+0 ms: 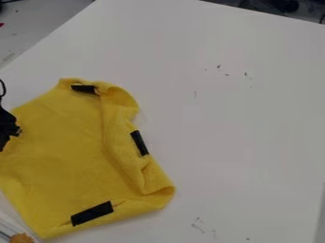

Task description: Unfold the cloth from the right to the left

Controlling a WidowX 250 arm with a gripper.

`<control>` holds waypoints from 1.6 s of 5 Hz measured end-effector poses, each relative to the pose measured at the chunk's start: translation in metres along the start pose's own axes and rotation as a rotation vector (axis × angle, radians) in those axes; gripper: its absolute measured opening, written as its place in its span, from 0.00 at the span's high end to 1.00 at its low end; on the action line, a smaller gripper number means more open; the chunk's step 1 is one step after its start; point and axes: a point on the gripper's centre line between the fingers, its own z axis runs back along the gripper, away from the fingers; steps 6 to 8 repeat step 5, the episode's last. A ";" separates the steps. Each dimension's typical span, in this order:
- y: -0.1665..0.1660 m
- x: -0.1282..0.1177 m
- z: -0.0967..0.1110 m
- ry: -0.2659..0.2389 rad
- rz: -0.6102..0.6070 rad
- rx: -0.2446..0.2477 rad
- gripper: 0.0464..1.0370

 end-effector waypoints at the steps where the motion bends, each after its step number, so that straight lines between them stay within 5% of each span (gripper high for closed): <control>1: 0.006 0.002 0.022 0.049 -0.033 0.115 0.20; 2: 0.011 0.005 0.039 0.077 -0.068 0.189 0.03; 3: 0.010 0.012 0.049 0.028 -0.107 0.195 0.03; 5: -0.032 0.041 0.055 -0.068 -0.281 0.111 0.04; 8: -0.032 0.041 0.055 -0.068 -0.281 0.111 0.04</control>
